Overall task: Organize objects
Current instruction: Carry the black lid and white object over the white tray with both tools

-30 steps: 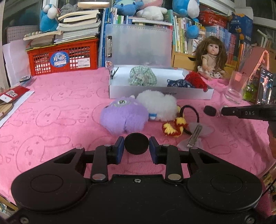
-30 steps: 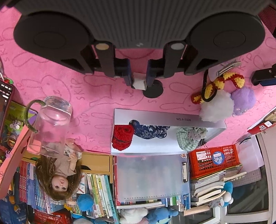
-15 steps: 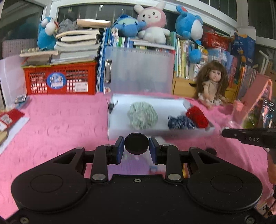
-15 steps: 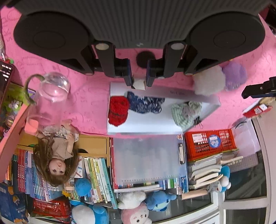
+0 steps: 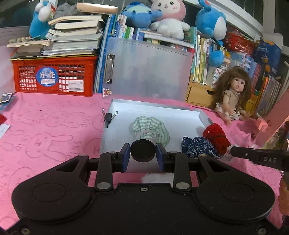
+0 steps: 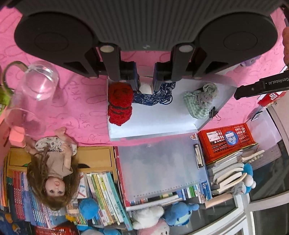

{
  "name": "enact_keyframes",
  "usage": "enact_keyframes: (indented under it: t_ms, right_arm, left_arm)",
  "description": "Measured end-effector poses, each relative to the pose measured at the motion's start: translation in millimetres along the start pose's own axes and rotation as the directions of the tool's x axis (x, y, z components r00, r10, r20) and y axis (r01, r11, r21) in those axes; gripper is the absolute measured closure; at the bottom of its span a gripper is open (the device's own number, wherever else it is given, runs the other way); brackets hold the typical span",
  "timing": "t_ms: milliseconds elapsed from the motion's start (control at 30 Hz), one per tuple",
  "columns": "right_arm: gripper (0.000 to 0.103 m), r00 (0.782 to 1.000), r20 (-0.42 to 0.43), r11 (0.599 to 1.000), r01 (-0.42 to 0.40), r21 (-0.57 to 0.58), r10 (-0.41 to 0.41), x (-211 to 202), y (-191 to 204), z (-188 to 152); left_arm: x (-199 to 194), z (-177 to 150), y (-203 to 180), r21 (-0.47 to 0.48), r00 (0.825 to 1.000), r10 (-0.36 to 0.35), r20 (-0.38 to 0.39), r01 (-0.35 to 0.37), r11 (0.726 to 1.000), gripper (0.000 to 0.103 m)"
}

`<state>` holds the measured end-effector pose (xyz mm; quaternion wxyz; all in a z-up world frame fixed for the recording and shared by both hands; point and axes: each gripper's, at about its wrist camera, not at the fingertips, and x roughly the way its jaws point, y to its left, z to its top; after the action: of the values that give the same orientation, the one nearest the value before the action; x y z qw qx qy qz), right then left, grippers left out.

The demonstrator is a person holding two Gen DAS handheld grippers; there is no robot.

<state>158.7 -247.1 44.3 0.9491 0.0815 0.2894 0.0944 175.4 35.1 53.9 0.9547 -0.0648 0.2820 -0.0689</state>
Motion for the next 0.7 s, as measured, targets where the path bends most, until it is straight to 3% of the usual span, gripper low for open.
enact_keyframes:
  t_ms: [367,700]
  right_arm:
    - [0.082,0.997,-0.078,0.999,0.011,0.033,-0.009,46.3,0.9,7.2]
    - [0.083,0.995,-0.100,0.997,0.013,0.070,-0.006,70.5,-1.8,16.9]
  left_arm:
    - [47.9,-2.2,-8.0,0.033,0.999,0.014,-0.050,-0.013,0.999,0.074]
    - [75.4,7.7,-5.3,0.026,0.997,0.043,-0.060,-0.042,0.999,0.074]
